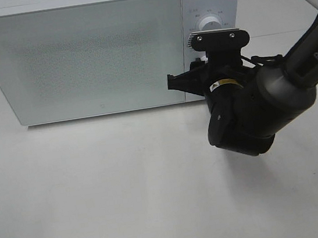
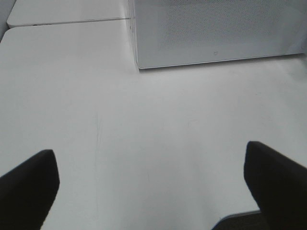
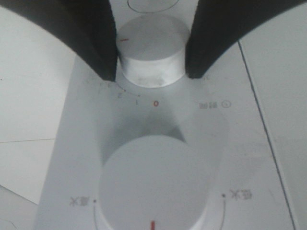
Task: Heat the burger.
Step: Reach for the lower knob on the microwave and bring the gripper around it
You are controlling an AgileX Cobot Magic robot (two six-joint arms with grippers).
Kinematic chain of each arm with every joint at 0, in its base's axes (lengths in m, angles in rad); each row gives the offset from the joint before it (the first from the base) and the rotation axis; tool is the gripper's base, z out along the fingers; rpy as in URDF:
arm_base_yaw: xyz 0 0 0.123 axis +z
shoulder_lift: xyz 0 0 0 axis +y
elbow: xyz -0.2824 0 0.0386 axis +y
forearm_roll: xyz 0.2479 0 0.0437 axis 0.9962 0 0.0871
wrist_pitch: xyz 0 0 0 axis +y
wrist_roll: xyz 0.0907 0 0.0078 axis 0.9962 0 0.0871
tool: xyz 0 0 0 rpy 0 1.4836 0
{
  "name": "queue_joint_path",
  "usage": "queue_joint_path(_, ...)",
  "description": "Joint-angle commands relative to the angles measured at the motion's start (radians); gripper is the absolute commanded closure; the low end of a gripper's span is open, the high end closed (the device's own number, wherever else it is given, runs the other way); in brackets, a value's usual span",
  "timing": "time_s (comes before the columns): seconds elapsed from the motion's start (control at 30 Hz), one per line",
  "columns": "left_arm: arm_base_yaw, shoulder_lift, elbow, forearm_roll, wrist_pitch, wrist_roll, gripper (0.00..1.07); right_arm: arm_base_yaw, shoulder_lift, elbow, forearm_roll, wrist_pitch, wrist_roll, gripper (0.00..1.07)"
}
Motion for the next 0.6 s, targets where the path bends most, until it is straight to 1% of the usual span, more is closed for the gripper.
queue_joint_path(0.03, 0.002, -0.017, 0.003, -0.006, -0.014, -0.004, 0.09, -0.015, -0.004, -0.009, -0.010, -0.073, 0.070, 1.07)
queue_joint_path(0.1, 0.002, -0.017, 0.003, -0.006, -0.014, -0.004, 0.09, -0.015, -0.004, -0.009, -0.047, -0.067, 0.172, 1.07)
queue_joint_path(0.17, 0.002, -0.017, 0.003, -0.006, -0.014, -0.004, 0.09, -0.015, -0.004, -0.009, -0.064, -0.067, 0.212, 1.07)
queue_joint_path(0.2, 0.002, -0.017, 0.003, -0.006, -0.014, -0.004, 0.09, -0.015, -0.004, -0.009, -0.095, -0.067, 0.294, 1.07)
queue_joint_path(0.23, 0.002, -0.017, 0.003, -0.006, -0.014, -0.004, 0.09, -0.015, -0.004, -0.009, -0.095, -0.067, 0.294, 1.07)
queue_joint_path(0.3, 0.002, -0.017, 0.003, -0.006, -0.014, -0.004, 0.09, -0.015, -0.004, -0.009, -0.130, -0.067, 0.437, 1.07)
queue_joint_path(0.33, 0.002, -0.017, 0.003, -0.006, -0.014, -0.004, 0.09, -0.015, -0.004, -0.009, -0.130, -0.067, 0.437, 1.07)
queue_joint_path(0.37, 0.002, -0.017, 0.003, -0.006, -0.014, -0.004, 0.09, -0.015, -0.004, -0.009, -0.154, -0.067, 0.537, 1.07)
queue_joint_path(0.43, 0.002, -0.017, 0.003, -0.006, -0.014, -0.004, 0.09, -0.015, -0.004, -0.008, -0.167, -0.067, 0.582, 1.07)
queue_joint_path(0.47, 0.002, -0.017, 0.003, -0.006, -0.014, -0.004, 0.09, -0.015, -0.004, -0.008, -0.185, -0.068, 0.659, 1.07)
queue_joint_path(0.53, 0.002, -0.017, 0.003, -0.006, -0.014, -0.004, 0.09, -0.015, -0.004, -0.008, -0.192, -0.068, 0.701, 1.07)
queue_joint_path(0.6, 0.002, -0.017, 0.003, -0.006, -0.014, -0.004, 0.09, -0.015, -0.004, -0.008, -0.223, -0.068, 0.807, 1.07)
